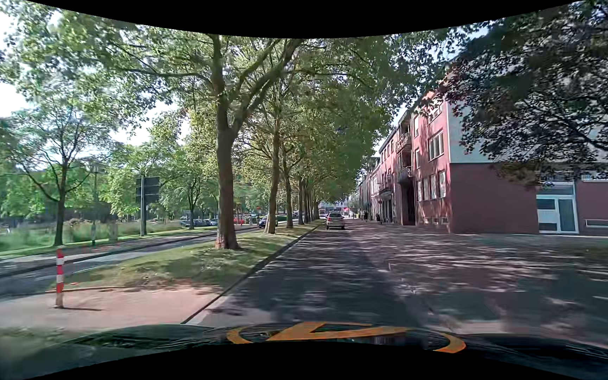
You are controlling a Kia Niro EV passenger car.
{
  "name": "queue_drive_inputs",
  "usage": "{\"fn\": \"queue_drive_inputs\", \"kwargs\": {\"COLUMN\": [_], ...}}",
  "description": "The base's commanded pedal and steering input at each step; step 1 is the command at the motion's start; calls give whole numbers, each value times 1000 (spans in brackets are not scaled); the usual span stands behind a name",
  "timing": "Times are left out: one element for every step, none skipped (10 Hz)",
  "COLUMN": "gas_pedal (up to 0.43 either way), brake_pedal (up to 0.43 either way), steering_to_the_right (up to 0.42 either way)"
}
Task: Follow the waypoints while adhering to traffic rules and regulations
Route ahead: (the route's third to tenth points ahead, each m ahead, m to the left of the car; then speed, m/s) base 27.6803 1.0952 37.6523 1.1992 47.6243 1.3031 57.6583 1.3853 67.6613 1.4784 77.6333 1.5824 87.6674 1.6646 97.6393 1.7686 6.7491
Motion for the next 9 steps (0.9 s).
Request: {"fn": "queue_drive_inputs", "kwargs": {"gas_pedal": [138,138,130,118,118,110,110,110,110], "brake_pedal": [0,0,0,0,0,0,0,0,0], "steering_to_the_right": [15,14,15,15,15,15,14,13,9]}}
